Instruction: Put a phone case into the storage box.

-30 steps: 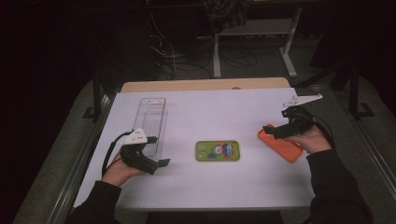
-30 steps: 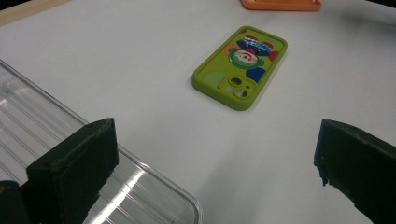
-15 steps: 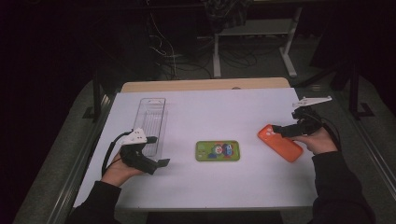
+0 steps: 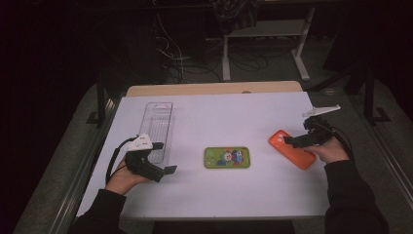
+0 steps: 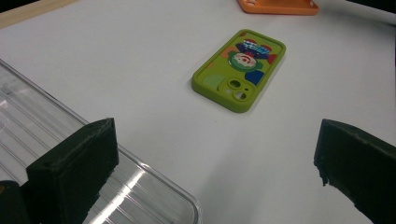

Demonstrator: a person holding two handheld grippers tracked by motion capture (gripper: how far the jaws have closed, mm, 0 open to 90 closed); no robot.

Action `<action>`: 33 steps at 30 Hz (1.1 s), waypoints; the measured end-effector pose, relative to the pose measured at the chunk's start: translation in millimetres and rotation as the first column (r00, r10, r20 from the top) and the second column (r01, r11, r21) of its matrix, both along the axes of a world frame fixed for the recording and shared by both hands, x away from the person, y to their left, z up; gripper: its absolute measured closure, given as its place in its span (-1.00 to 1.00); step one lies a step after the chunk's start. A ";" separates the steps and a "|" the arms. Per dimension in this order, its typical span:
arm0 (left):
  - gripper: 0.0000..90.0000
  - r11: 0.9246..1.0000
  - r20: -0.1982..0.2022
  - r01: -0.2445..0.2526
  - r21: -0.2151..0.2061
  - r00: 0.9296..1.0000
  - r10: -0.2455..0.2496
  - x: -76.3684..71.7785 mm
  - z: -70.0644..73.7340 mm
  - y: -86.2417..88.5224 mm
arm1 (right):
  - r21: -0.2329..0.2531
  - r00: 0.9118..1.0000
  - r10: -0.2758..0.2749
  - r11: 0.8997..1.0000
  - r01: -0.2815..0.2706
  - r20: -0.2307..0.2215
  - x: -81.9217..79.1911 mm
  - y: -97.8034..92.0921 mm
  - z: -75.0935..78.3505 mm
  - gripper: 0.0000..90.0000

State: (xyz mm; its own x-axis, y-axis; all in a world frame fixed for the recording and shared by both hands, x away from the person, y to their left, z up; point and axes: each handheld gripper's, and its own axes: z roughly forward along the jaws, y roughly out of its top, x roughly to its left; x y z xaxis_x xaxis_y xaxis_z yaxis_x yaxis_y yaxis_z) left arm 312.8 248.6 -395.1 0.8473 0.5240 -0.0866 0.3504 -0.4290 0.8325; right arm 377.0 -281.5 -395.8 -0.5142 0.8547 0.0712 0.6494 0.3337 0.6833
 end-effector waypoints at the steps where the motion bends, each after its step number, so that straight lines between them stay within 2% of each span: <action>1: -1.00 1.000 0.000 0.000 0.000 1.000 0.000 0.0 0.0 0.0 | 0.000 1.000 0.000 1.000 0.000 0.000 0.0 0.0 0.0 -1.00; 8: -1.00 1.000 0.001 0.000 -0.003 1.000 0.000 0.1 0.1 0.1 | -0.044 0.999 0.024 0.999 -0.025 -0.032 1.5 3.3 -11.3 -1.00; 13: -1.00 1.000 0.001 0.001 -0.003 1.000 -0.001 0.0 0.1 0.0 | -0.052 0.998 0.034 0.998 -0.037 -0.059 0.9 5.1 -16.5 -1.00; 14: -1.00 1.000 -0.001 0.000 -0.005 1.000 0.000 -0.1 0.1 -0.2 | -0.067 0.996 0.033 0.997 -0.039 -0.080 0.7 6.5 -20.1 -1.00; 20: -1.00 1.000 -0.001 0.000 -0.003 1.000 0.000 0.1 0.1 0.0 | -0.108 0.994 0.052 0.992 -0.062 -0.092 2.5 8.8 -28.2 -1.00; 22: -1.00 1.000 -0.001 0.001 -0.004 1.000 -0.001 -0.1 0.1 -0.1 | -0.124 0.992 0.049 0.990 -0.064 -0.119 2.2 10.5 -33.9 -1.00; 33: -1.00 1.000 0.002 0.007 -0.002 1.000 -0.007 0.0 -0.4 -0.9 | -0.136 0.983 0.071 0.986 -0.095 -0.170 1.7 14.4 -41.6 -0.97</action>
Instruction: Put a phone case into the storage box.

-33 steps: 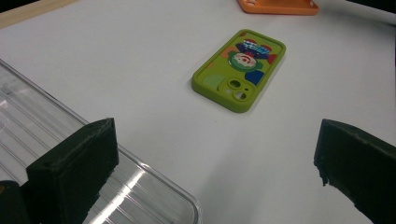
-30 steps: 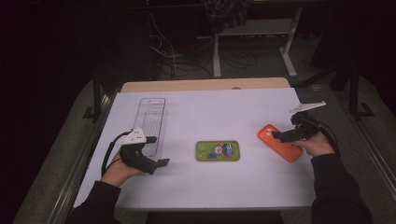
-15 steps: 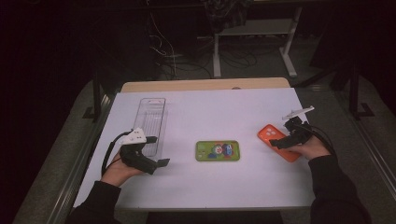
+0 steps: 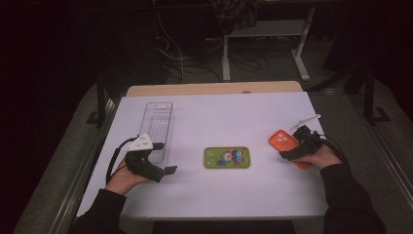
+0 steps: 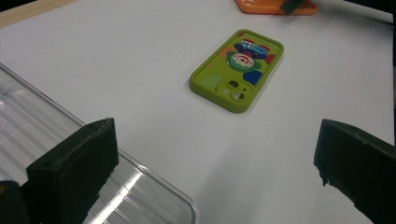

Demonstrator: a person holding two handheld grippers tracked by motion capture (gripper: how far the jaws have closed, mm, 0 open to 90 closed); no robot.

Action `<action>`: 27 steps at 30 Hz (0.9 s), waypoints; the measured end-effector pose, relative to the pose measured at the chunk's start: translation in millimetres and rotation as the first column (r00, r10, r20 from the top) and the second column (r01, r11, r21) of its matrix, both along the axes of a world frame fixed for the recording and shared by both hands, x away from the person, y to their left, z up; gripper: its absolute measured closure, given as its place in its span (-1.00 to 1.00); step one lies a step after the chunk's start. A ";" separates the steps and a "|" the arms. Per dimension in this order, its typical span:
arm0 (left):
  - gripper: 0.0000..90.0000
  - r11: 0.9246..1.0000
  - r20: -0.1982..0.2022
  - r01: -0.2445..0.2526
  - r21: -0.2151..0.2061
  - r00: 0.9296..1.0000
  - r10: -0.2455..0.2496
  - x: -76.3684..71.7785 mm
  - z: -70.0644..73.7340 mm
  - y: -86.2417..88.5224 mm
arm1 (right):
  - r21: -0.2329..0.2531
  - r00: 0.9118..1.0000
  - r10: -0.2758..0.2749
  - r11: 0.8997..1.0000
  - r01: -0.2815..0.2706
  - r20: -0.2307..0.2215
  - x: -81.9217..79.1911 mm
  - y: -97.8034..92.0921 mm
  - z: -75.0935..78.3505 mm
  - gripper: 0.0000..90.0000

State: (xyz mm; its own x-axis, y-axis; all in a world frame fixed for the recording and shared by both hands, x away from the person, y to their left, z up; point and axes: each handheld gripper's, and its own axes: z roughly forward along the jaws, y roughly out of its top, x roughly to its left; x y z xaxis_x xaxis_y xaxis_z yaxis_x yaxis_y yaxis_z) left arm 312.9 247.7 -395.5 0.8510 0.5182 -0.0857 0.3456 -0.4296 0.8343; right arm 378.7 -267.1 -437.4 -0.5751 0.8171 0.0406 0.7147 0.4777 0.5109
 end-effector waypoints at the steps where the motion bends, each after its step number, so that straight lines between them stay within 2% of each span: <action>1: -1.00 1.000 -0.002 -0.001 -0.001 1.000 0.001 -0.1 -0.1 0.0 | -0.006 1.000 0.004 1.000 -0.004 -0.002 -0.1 -0.4 -1.1 -0.96; 6: -1.00 1.000 -0.003 0.001 -0.001 1.000 -0.001 0.0 0.1 0.3 | -0.013 1.000 0.003 1.000 -0.003 -0.013 -0.2 -0.1 -2.7 -0.95; 11: -1.00 1.000 -0.003 0.003 0.002 1.000 -0.003 0.2 -0.1 0.1 | -0.044 1.000 0.012 0.999 -0.013 -0.025 -0.7 0.8 -5.3 -0.95; 27: -1.00 1.000 -0.010 -0.002 0.000 1.000 0.002 0.0 -0.4 -0.1 | -0.033 1.000 -0.006 0.999 0.005 -0.020 -2.4 -2.2 -3.4 -0.71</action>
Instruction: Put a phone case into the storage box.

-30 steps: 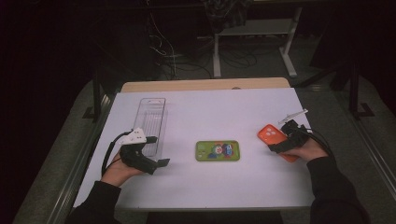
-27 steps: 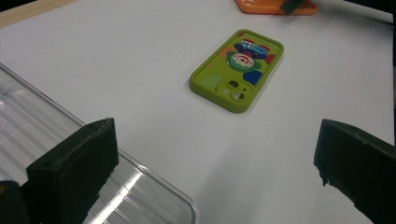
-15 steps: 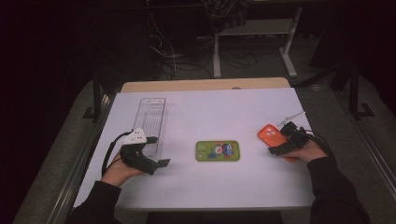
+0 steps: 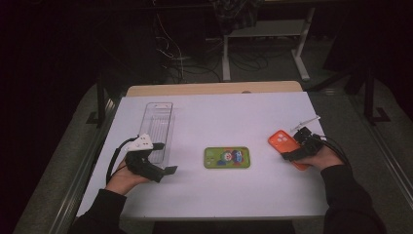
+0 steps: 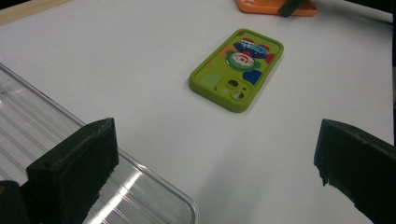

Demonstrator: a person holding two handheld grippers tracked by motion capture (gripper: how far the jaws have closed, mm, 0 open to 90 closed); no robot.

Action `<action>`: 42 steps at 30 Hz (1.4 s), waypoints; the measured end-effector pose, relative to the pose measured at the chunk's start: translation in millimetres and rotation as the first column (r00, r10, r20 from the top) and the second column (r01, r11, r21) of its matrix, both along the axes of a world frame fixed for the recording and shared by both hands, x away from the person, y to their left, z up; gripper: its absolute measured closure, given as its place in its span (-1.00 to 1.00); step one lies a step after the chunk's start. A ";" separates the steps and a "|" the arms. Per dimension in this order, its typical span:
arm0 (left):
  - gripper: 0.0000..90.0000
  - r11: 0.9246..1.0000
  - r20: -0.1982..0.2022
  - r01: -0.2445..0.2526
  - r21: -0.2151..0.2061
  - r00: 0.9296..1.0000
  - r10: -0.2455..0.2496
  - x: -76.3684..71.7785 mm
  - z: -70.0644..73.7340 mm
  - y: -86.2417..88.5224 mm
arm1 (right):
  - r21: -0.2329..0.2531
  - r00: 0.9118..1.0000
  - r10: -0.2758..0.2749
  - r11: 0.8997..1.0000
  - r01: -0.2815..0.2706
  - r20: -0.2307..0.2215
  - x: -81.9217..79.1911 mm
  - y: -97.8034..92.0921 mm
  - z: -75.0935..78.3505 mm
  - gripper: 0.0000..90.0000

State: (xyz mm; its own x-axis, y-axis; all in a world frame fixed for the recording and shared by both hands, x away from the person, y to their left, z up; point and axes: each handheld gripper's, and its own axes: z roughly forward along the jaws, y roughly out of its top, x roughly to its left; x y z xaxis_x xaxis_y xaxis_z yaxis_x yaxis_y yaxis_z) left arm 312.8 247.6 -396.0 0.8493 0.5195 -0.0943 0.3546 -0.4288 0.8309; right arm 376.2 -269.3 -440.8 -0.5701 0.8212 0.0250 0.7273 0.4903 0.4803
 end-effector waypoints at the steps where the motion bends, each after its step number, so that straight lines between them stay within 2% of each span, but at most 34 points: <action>1: -1.00 1.000 0.000 0.000 0.000 1.000 0.000 0.0 0.0 0.0 | 0.000 1.000 0.000 1.000 0.000 0.000 0.0 0.0 0.0 -0.71; 10: -1.00 1.000 0.001 -0.002 -0.001 1.000 0.002 -0.2 0.0 -0.2 | -0.009 1.000 -0.006 1.000 0.006 -0.003 -0.8 1.9 0.8 -0.67; 20: -1.00 1.000 -0.007 0.001 -0.018 1.000 -0.001 1.9 4.1 -0.1 | 0.023 1.000 -0.002 1.000 0.003 -0.018 -0.6 1.9 3.5 -0.67; 23: -1.00 1.000 -0.002 0.009 -0.012 1.000 -0.009 4.6 8.1 -0.7 | 0.036 1.000 0.021 0.999 -0.020 -0.011 -1.3 6.3 9.4 -0.67; 24: -1.00 1.000 -0.007 0.010 -0.029 1.000 -0.010 7.4 12.0 -3.3 | 0.047 1.000 0.028 0.999 -0.028 -0.005 -0.5 8.7 15.7 -0.67; 27: -1.00 0.999 0.007 0.023 -0.025 1.000 -0.022 12.2 17.9 -7.0 | 0.034 0.999 0.039 0.999 -0.039 0.007 2.2 10.8 22.3 -0.67; 28: -1.00 0.999 0.010 0.030 -0.036 1.000 -0.030 15.5 21.7 -11.5 | 0.055 0.999 0.044 0.998 -0.045 0.012 4.7 14.4 29.7 -0.67; 34: -1.00 0.998 0.015 0.055 -0.040 0.998 -0.054 24.9 29.6 -23.4 | 0.051 0.996 0.083 0.995 -0.085 0.034 11.3 26.1 43.9 -0.67; 36: -1.00 0.997 0.021 0.073 -0.040 0.997 -0.072 30.1 31.2 -30.5 | 0.068 0.994 0.097 0.993 -0.100 0.047 15.0 32.1 51.0 -0.67; 42: -1.00 0.993 0.016 0.109 -0.048 0.994 -0.108 38.2 32.9 -44.0 | 0.106 0.991 0.119 0.986 -0.125 0.064 17.1 42.3 55.8 -0.67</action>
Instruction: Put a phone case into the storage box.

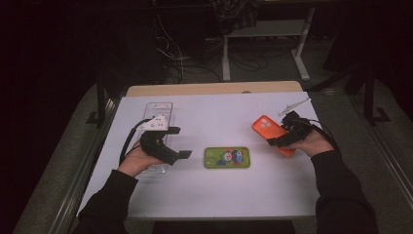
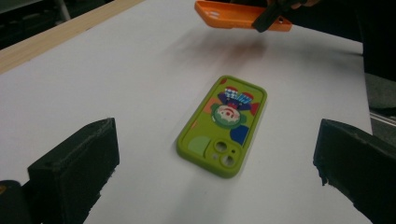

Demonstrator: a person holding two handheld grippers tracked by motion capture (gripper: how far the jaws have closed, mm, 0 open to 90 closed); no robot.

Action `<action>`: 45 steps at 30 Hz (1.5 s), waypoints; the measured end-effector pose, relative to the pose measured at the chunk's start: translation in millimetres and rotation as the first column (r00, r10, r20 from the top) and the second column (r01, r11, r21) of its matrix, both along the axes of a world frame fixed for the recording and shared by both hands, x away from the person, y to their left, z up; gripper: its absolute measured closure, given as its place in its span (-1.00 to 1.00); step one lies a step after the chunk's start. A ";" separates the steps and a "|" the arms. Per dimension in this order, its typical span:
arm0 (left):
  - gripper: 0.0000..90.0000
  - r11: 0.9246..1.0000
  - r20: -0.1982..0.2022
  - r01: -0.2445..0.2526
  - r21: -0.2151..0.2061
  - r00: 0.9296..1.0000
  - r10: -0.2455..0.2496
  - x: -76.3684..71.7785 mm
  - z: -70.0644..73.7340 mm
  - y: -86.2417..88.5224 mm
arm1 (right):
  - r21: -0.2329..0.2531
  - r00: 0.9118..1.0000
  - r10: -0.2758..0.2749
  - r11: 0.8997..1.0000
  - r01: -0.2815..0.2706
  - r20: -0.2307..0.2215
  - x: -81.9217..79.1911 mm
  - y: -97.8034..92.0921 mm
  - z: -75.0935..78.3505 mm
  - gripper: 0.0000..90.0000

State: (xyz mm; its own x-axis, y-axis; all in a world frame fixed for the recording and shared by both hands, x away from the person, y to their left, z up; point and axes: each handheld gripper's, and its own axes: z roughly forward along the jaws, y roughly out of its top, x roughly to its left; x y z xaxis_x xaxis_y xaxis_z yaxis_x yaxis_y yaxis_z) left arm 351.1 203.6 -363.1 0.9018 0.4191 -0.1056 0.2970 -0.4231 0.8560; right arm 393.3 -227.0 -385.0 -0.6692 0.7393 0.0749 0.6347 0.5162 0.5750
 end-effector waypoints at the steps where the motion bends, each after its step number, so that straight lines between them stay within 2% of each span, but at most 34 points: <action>1: -1.00 1.000 0.001 0.006 -0.002 1.000 -0.006 1.4 0.3 -2.0 | 0.000 1.000 0.009 1.000 -0.009 0.002 -0.1 1.8 -0.5 -0.67; 6: -1.00 0.999 -0.004 0.053 -0.012 0.999 -0.053 8.8 3.1 -21.7 | -0.007 0.999 0.053 0.999 -0.053 -0.013 0.9 13.3 -3.4 -0.67; 15: -1.00 0.995 -0.008 0.101 -0.014 0.995 -0.101 17.9 3.5 -43.1 | -0.018 0.992 0.124 0.992 -0.125 -0.017 1.0 26.4 -2.4 -0.67; 18: -1.00 0.993 -0.014 0.115 -0.021 0.993 -0.116 19.3 3.0 -48.3 | -0.024 0.988 0.155 0.988 -0.156 -0.008 -0.6 33.3 -2.3 -0.67; 21: -1.00 0.991 -0.018 0.135 -0.016 0.991 -0.136 19.8 0.6 -50.3 | -0.028 0.979 0.204 0.978 -0.204 -0.019 -4.5 42.6 -3.7 -0.67; 23: -1.00 0.989 -0.014 0.148 -0.004 0.989 -0.148 19.6 -0.2 -51.5 | -0.044 0.971 0.240 0.970 -0.240 -0.012 -5.1 48.1 -4.6 -0.67; 24: -1.00 0.988 -0.013 0.157 0.002 0.987 -0.157 19.7 -0.6 -52.4 | -0.063 0.963 0.269 0.961 -0.269 0.000 -5.6 53.8 -5.5 -0.67; 25: -1.00 0.987 -0.016 0.159 -0.002 0.987 -0.159 19.3 -1.2 -53.4 | -0.063 0.963 0.269 0.961 -0.269 0.000 -5.6 53.8 -5.5 -0.67; 28: -1.00 0.985 -0.010 0.175 0.010 0.985 -0.175 18.8 -1.3 -55.7 | -0.063 0.952 0.305 0.950 -0.304 -0.001 -9.3 62.7 -4.5 -0.67; 30: -1.00 0.981 -0.004 0.192 0.016 0.981 -0.192 17.4 -1.2 -57.6 | -0.065 0.936 0.351 0.934 -0.350 0.001 -14.3 71.2 -2.6 -0.67; 31: -1.00 0.979 -0.003 0.201 0.023 0.980 -0.201 16.6 -1.0 -58.5 | -0.065 0.936 0.351 0.934 -0.350 0.001 -14.3 71.2 -2.6 -0.67; 32: -1.00 0.976 -0.004 0.214 0.033 0.977 -0.214 15.1 -0.9 -60.3 | -0.078 0.926 0.377 0.924 -0.375 0.010 -17.6 77.0 -1.0 -0.67; 33: -1.00 0.975 -0.003 0.220 0.038 0.976 -0.220 14.5 -0.9 -61.3 | -0.078 0.926 0.377 0.924 -0.375 0.010 -17.6 77.0 -1.0 -0.67; 34: -1.00 0.973 -0.005 0.228 0.040 0.974 -0.228 13.1 -0.8 -63.1 | -0.078 0.916 0.401 0.914 -0.398 0.018 -19.8 81.6 0.0 -0.67; 35: -1.00 0.971 -0.003 0.235 0.040 0.972 -0.235 12.2 -1.0 -64.3 | -0.078 0.916 0.401 0.914 -0.398 0.018 -19.8 81.6 0.0 -0.67; 36: -1.00 0.968 -0.002 0.244 0.051 0.970 -0.244 11.1 -0.8 -65.3 | -0.077 0.912 0.410 0.910 -0.408 0.015 -20.7 83.1 0.4 -0.67; 38: -1.00 0.967 -0.004 0.248 0.056 0.969 -0.248 8.8 -1.8 -68.0 | -0.075 0.897 0.442 0.895 -0.439 0.018 -23.3 88.0 0.2 -0.67; 39: -1.00 0.963 0.000 0.260 0.066 0.965 -0.260 9.1 -1.5 -68.3 | -0.077 0.892 0.452 0.890 -0.450 0.016 -24.9 90.6 0.1 -0.67; 41: -1.00 0.961 0.003 0.266 0.071 0.964 -0.267 8.0 -2.5 -69.8 | -0.078 0.880 0.476 0.877 -0.474 0.010 -27.7 96.4 -0.8 -0.67; 42: -1.00 0.960 0.000 0.268 0.077 0.963 -0.268 7.4 -2.8 -70.1 | -0.078 0.870 0.493 0.868 -0.491 0.007 -30.1 100.3 -1.2 -0.67; 43: -1.00 0.959 -0.001 0.270 0.083 0.963 -0.271 6.6 -3.4 -70.7 | -0.077 0.866 0.501 0.863 -0.499 0.006 -31.6 102.6 -1.3 -0.67; 44: -1.00 0.956 0.001 0.277 0.098 0.960 -0.279 6.3 -3.7 -70.9 | -0.072 0.849 0.528 0.847 -0.527 0.003 -34.8 108.4 -1.4 -0.67; 45: -1.00 0.954 0.001 0.282 0.101 0.959 -0.283 5.6 -4.3 -71.3 | -0.072 0.849 0.528 0.847 -0.527 0.003 -34.8 108.4 -1.4 -0.67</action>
State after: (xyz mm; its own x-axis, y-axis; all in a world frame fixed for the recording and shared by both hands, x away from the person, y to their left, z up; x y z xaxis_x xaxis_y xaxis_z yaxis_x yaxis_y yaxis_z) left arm 356.7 132.3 -367.4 0.9860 0.1546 -0.0620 0.1404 -0.5709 0.8089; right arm 358.6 -118.6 -386.4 -0.9607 0.2769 0.0192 0.2434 0.8070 0.5381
